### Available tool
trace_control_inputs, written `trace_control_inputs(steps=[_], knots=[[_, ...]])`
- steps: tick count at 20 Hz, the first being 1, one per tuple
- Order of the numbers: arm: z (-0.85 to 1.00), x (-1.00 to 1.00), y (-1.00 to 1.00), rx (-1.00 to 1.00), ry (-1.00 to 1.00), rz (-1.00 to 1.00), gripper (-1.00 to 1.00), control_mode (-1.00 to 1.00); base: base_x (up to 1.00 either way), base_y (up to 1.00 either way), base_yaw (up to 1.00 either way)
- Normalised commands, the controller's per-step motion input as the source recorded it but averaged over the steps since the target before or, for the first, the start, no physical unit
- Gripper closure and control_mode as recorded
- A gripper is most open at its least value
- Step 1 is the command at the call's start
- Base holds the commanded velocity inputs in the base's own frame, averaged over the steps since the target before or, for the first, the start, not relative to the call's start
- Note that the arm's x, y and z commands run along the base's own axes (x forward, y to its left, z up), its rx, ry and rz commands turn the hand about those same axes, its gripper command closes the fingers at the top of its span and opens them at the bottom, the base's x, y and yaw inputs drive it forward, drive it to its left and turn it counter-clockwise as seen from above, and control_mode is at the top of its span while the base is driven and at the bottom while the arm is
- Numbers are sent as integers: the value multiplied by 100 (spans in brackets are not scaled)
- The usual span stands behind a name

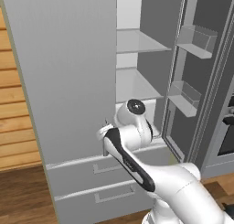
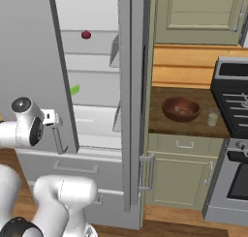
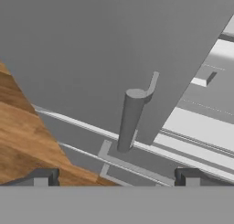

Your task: Grab a lemon wedge from the fridge and one ice cube from the ice bowl, and put them in the glass of lemonade.

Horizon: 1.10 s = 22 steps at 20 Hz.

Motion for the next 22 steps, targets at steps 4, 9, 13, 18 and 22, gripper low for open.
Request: trace_control_inputs(steps=[4,9,13,18,22], knots=[[-33,37,0,0,1,0,-100,-100,0,0,0],[-44,47,0,0,0,0,-100,-100,0,0,0],[-25,44,1,0,0,0,-100,-100,0,0,0],[-20,42,14,0,0,0,-100,-100,0,0,0],[-28,36,18,0,0,0,-100,-100,0,0,0]])
